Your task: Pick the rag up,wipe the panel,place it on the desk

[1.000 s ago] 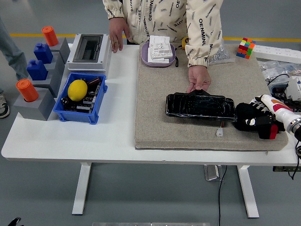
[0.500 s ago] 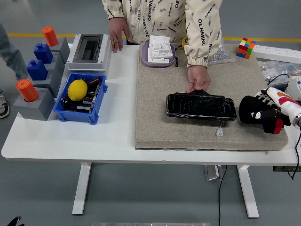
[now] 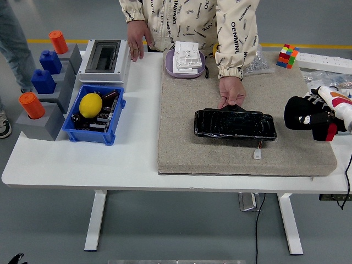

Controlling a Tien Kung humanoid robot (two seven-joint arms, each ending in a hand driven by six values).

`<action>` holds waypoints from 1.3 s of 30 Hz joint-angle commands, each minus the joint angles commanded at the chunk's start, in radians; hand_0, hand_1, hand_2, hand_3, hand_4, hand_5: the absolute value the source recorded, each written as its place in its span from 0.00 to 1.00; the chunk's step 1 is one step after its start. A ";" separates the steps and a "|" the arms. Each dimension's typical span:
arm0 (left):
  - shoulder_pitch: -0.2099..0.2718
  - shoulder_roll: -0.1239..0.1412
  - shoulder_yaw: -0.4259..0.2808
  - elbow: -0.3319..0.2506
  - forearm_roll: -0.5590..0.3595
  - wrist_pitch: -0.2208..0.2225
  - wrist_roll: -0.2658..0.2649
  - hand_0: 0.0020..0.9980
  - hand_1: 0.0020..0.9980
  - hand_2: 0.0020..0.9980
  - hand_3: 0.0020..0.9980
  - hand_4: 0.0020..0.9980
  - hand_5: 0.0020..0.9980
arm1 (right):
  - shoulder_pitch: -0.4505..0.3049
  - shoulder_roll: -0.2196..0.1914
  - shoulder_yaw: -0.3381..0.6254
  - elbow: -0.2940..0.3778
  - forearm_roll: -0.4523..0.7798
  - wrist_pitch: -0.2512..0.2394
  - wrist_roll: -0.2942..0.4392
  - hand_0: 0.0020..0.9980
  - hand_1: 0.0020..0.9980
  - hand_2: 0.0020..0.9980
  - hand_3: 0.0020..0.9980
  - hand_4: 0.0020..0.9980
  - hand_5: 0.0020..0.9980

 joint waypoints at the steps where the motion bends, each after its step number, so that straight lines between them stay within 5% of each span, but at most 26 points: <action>1: 0.001 0.000 -0.001 0.000 0.001 0.000 0.000 0.72 0.72 0.77 0.62 0.68 0.57 | 0.001 0.002 0.001 0.000 -0.001 0.000 0.000 0.29 0.40 0.46 0.45 0.86 0.00; 16: 0.012 0.011 -0.006 0.000 0.017 -0.003 -0.003 0.72 0.72 0.77 0.62 0.68 0.57 | 0.007 0.042 -0.004 -0.004 -0.020 0.009 -0.013 0.29 0.40 0.46 0.45 0.86 0.00; 39: 0.023 0.022 -0.016 0.000 0.031 -0.004 -0.003 0.72 0.72 0.77 0.62 0.68 0.57 | 0.041 -0.001 -0.084 0.051 -0.010 0.031 -0.038 0.29 0.40 0.46 0.45 0.88 0.00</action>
